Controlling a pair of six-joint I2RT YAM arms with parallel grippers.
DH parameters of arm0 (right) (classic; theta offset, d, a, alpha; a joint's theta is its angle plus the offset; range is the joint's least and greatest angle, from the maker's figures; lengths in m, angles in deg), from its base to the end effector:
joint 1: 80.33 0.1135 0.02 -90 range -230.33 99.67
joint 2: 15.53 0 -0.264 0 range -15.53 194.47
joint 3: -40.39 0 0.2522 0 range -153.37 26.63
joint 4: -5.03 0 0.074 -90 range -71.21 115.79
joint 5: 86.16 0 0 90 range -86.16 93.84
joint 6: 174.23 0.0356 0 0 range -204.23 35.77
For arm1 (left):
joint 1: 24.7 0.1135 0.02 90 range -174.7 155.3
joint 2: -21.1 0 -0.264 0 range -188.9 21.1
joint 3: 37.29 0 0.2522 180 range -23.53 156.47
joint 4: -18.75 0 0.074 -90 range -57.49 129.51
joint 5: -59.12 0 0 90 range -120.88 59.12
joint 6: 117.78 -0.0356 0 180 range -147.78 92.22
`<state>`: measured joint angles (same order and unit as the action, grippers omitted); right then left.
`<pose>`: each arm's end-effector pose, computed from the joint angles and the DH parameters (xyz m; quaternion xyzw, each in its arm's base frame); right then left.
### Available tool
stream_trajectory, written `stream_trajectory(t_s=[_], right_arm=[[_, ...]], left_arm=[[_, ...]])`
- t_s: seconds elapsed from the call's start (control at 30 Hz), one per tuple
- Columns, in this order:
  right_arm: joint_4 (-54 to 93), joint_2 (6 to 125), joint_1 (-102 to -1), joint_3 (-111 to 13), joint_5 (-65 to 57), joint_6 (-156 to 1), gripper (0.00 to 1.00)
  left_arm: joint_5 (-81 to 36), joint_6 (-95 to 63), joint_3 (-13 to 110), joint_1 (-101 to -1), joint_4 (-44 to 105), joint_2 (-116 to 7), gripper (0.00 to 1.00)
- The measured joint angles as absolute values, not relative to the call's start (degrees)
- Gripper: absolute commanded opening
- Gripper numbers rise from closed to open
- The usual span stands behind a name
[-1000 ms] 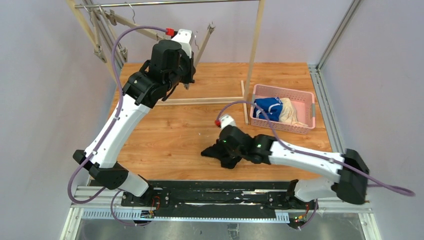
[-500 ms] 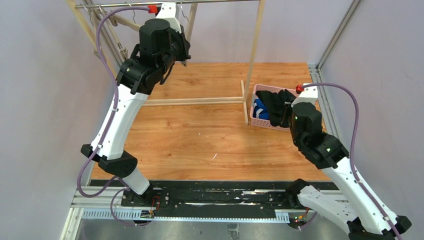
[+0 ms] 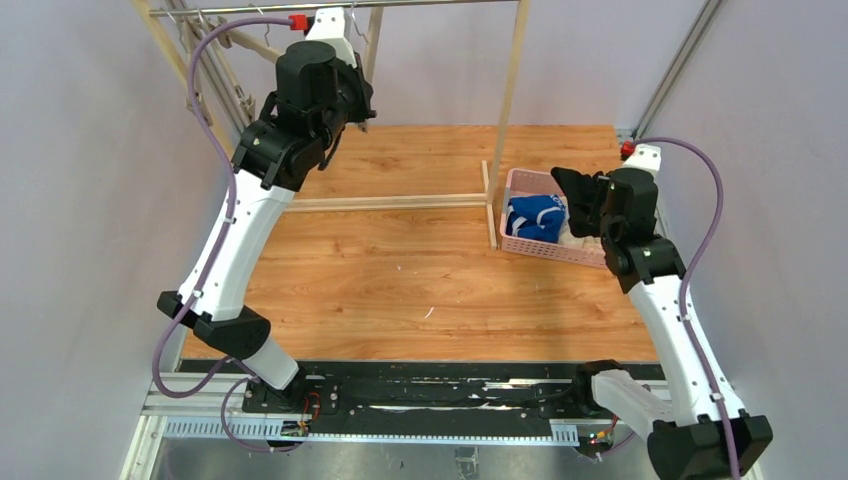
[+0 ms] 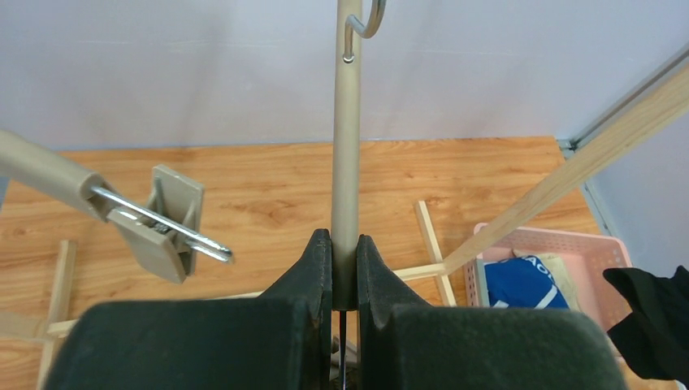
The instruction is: Remove the underwear clipped to the hanger
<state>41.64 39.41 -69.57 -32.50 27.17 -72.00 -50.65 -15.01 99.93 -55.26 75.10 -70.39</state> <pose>0.2083 0.0252 0.3732 0.1281 0.7940 -0.0472 0.5924 0.2718 -0.1465 0.5382 0.0089 0.7659 -0.1095 0.6335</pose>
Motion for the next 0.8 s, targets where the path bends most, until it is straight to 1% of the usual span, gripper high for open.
stream_trajectory(t_s=[0.2,0.43,0.8], right_arm=[[39.19,42.99,-77.46,-31.43,19.78,-71.17,0.00],[37.47,44.37,-78.90,-27.61,16.18,-70.91,0.00],[34.45,48.61,-83.27,-24.99,14.30,-70.27,0.00]], left_arm=[[-51.20,-15.07,98.47,-53.17,73.74,-69.31,0.00],[-50.72,-15.01,98.12,-51.11,73.00,-69.31,0.00],[-48.56,-14.85,99.36,-50.11,71.75,-69.97,0.00]])
